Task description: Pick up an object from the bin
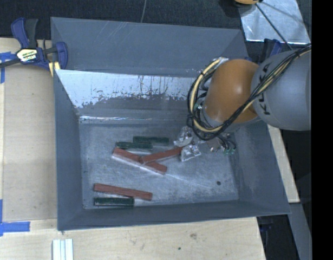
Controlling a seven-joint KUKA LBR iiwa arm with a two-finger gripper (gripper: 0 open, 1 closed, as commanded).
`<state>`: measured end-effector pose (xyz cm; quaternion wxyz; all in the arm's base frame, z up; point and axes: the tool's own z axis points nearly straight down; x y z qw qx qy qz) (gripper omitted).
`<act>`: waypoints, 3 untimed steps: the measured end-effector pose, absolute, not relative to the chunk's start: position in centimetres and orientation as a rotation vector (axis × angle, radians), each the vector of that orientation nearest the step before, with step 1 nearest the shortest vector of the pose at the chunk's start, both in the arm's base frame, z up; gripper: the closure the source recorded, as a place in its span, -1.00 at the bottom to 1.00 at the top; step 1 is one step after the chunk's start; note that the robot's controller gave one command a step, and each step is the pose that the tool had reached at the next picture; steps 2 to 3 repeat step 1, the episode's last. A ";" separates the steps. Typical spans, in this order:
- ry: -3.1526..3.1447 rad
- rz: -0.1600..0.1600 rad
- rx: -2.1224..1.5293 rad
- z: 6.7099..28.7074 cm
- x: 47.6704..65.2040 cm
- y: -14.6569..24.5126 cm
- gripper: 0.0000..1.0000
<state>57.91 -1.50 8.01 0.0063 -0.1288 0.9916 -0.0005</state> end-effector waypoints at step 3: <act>3.090 -0.001 -0.541 22.1 57.0 -1.4 1.00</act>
Offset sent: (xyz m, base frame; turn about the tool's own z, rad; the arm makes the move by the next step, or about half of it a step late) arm 0.0000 0.0000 0.0000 0.0000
